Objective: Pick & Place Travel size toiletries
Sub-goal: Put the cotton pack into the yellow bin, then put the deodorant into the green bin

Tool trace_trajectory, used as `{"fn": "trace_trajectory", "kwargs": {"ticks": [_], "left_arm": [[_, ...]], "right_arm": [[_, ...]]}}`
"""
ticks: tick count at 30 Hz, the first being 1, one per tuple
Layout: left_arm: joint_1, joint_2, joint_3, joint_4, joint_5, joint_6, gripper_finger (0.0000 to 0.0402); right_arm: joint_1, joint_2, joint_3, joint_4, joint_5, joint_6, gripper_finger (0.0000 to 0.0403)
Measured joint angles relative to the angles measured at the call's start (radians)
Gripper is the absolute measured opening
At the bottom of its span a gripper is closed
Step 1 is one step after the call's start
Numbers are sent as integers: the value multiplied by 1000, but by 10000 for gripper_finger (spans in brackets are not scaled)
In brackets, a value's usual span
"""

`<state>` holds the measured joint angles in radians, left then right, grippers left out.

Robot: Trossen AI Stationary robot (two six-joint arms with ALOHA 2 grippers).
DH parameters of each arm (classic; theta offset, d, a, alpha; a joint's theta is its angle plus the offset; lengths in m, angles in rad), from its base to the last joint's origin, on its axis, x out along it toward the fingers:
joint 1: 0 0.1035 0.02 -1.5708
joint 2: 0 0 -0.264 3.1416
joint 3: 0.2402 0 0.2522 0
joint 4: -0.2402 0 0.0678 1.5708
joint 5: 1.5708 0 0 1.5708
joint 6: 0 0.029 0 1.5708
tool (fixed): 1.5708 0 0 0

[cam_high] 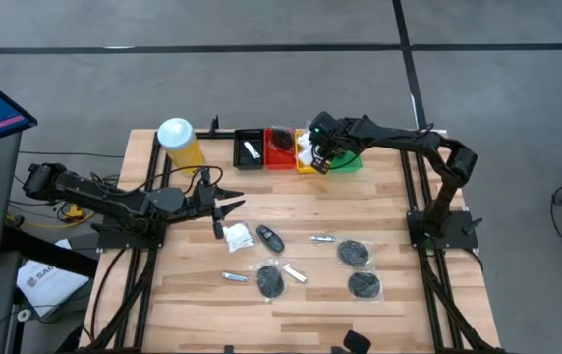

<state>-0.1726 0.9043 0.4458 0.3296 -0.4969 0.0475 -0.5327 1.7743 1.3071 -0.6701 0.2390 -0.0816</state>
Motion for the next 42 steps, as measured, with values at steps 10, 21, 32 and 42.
{"fn": "trace_trajectory", "kwargs": {"ticks": [10,21,32,42], "left_arm": [[0,0,0,-9,0,-2,85],[0,0,-1,-17,60,-29,85],[0,0,-1,-34,60,-29,85],[0,0,-1,-46,60,-29,85]], "right_arm": [[24,-67,-1,11,-3,38,160],[172,-88,-1,-10,-42,60,232],[375,-85,-1,27,-59,171,222],[571,-85,-52,207,-58,259,219]]}}
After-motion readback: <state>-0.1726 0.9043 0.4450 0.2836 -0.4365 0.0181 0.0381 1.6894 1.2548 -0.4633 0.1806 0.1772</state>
